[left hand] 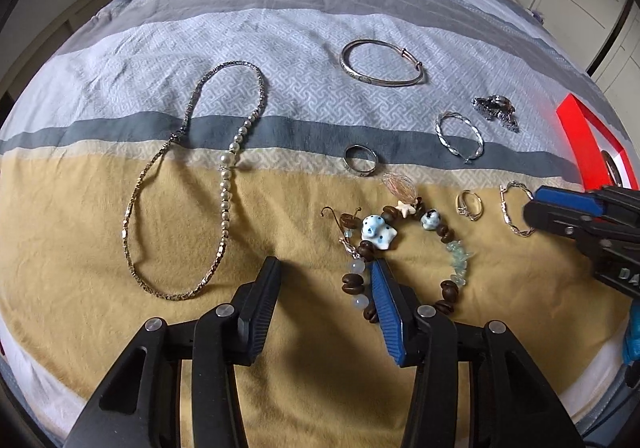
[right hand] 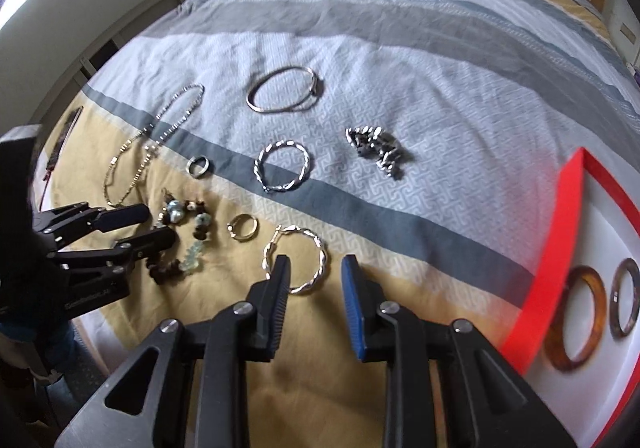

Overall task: Organize jewelry
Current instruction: 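Grasp the beaded bracelet with the left tool while the right tool grasps a twisted silver bracelet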

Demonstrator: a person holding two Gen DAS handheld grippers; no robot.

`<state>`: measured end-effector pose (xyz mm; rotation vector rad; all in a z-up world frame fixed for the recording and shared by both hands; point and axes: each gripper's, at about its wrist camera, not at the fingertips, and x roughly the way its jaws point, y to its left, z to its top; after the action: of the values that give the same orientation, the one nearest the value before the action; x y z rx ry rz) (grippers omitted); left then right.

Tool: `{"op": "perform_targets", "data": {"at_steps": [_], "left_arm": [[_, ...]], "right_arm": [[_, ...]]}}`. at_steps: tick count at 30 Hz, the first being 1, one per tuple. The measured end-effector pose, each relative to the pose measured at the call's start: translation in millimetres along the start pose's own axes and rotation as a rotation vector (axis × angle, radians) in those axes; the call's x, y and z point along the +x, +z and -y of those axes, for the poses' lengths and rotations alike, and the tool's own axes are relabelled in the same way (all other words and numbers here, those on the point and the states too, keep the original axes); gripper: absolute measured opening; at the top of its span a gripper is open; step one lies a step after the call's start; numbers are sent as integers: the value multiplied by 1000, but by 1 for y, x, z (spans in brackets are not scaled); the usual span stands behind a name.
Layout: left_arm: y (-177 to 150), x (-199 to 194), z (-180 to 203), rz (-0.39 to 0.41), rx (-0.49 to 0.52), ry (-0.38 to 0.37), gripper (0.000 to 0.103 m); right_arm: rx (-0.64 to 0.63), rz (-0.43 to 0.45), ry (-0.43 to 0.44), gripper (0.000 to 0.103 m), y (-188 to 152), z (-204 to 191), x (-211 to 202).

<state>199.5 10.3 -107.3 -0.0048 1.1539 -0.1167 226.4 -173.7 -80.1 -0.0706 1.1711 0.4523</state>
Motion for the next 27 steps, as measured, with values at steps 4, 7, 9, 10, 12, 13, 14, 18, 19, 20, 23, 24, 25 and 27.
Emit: {"op": "perform_targets", "data": {"at_steps": [4,7,9,10,12,13,14,18,19,20,23,24,25,27], "left_arm": [[-2,3,2,11,12,7,43],[-2,3,7,20,25,-2,21],[-1,2,11,24,33,0,10],[-1,2,13,31,41,10,10],[0,2,14,35,48,18,10],[0,1,14,36,46,20,10],[1,-1,14,39,42,21,10],[2,-14,19,61,46,27,10],[-1,-20,20,70,50,31,10],[0,-21,22,74,52,33,10],[1,-37,28,98,61,41,10],[3,-39,30,103,63,45,10],[3,-45,33,113,69,51,10],[2,-54,38,124,74,61,10]], "right_arm": [[-11,-18,-16,17,-4,-2,16],[-4,-11,-13,9,-4,-1,20],[-1,-4,-13,5,-4,-1,19],[3,1,-11,5,-4,0,18],[11,13,-7,4,-5,1,14],[15,19,-6,4,-6,1,12],[18,28,-5,4,-6,1,9],[19,58,-7,4,-9,-1,-7],[21,67,-7,4,-10,-1,-12],[23,74,-6,4,-12,0,-17],[25,104,-9,4,-15,-2,-34],[26,114,-10,4,-16,-3,-41],[27,128,-11,4,-18,-3,-50],[27,143,-14,4,-21,-3,-61]]}}
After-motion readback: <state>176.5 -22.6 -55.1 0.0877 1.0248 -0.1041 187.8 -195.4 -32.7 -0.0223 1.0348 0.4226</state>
